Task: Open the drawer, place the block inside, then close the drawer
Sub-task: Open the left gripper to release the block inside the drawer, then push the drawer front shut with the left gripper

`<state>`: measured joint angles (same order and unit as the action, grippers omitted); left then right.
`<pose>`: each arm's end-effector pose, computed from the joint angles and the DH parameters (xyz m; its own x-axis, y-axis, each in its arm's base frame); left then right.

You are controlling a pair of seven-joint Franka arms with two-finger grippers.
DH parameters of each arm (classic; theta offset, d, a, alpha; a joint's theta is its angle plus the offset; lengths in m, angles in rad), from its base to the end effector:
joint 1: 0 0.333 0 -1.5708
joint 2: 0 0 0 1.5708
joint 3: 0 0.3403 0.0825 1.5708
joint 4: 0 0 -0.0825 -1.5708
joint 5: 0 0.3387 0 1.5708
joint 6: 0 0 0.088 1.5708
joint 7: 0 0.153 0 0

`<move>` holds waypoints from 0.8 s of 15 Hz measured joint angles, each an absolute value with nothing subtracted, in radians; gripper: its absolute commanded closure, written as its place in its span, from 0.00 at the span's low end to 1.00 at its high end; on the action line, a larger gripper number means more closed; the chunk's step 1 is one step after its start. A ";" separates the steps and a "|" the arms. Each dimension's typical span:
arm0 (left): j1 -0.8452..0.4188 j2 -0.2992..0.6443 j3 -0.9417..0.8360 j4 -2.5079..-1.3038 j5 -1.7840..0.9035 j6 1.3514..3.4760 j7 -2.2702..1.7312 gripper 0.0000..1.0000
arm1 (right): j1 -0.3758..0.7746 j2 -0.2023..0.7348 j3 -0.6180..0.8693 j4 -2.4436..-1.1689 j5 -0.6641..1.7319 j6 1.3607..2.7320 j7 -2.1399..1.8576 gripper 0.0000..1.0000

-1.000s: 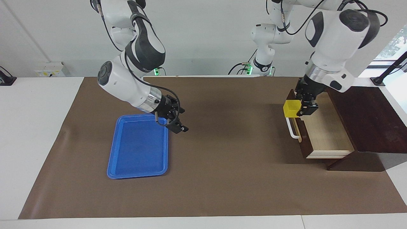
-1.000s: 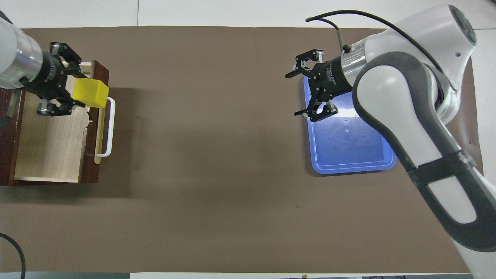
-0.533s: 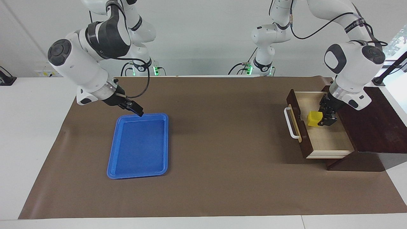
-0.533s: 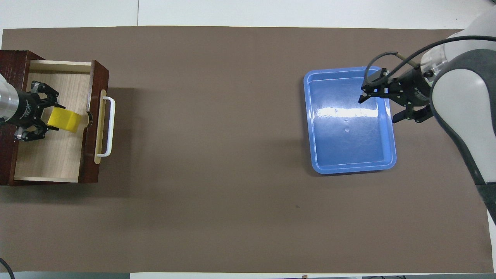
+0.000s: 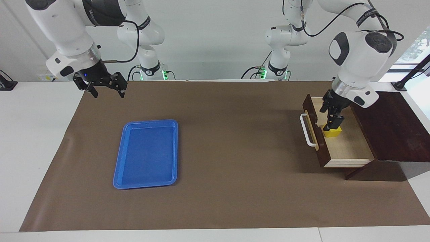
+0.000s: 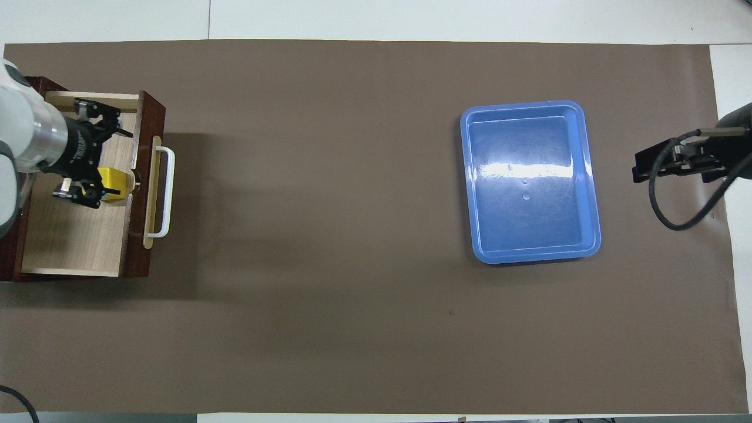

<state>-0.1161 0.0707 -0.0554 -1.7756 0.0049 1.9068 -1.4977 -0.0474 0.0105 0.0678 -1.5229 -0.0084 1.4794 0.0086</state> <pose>0.5439 -0.0929 0.5065 0.2432 0.9700 0.0052 0.9681 -0.2431 0.0604 0.5010 0.0087 0.6100 0.9985 0.0110 -0.0539 0.0115 -0.9999 0.0081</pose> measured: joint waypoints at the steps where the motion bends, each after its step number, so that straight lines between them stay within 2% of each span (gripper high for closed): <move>1: -0.144 0.078 -0.056 -1.784 0.013 1.916 -1.543 0.00 | -0.048 -0.002 0.068 -1.528 -0.011 1.477 -0.004 0.00; 6: -0.136 0.111 -0.039 -1.931 0.101 2.081 -1.582 0.00 | -0.069 -0.004 0.067 -1.587 -0.013 1.509 -0.012 0.00; 12: 0.080 0.106 -0.035 -1.934 0.107 2.138 -1.388 0.00 | -0.076 -0.004 0.067 -1.596 -0.014 1.516 -0.014 0.00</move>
